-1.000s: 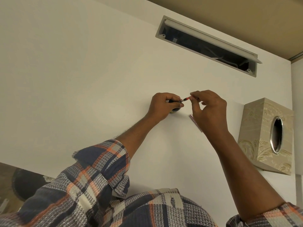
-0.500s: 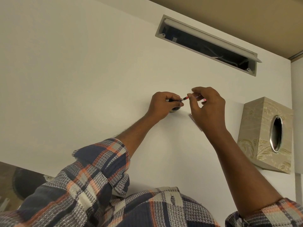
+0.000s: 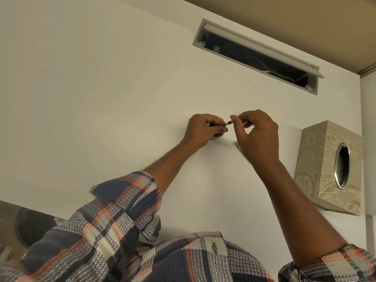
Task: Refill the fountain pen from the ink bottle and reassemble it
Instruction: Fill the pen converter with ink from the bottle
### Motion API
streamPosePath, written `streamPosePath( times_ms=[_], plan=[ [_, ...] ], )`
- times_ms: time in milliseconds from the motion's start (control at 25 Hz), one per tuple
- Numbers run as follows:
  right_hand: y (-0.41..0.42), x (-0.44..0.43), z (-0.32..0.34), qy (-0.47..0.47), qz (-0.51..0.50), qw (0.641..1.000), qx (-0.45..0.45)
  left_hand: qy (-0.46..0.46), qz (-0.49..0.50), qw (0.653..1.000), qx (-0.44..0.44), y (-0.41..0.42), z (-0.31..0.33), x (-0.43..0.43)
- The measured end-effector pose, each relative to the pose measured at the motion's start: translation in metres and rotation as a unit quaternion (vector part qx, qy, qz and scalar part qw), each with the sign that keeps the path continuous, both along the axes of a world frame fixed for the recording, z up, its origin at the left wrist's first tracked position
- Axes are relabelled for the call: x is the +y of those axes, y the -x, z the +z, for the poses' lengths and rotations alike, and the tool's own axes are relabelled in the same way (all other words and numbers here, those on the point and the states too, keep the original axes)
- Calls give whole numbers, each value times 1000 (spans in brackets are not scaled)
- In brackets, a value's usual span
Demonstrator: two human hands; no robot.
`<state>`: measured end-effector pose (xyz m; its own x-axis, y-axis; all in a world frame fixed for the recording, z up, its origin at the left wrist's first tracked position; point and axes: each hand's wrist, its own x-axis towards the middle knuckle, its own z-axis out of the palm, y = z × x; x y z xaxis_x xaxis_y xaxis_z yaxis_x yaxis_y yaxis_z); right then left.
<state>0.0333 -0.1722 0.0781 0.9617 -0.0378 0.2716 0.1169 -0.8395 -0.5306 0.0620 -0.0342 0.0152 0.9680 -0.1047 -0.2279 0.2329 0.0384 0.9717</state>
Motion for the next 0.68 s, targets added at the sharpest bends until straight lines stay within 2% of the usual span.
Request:
streamPosePath(
  times_ms=[160, 680],
  plan=[
    [3, 0, 3, -25, 14, 1000, -10, -1, 0, 1000, 0, 0, -1, 0],
    [4, 2, 4, -5, 7, 1000, -14, 3, -5, 1000, 6, 0, 0, 0]
  ],
)
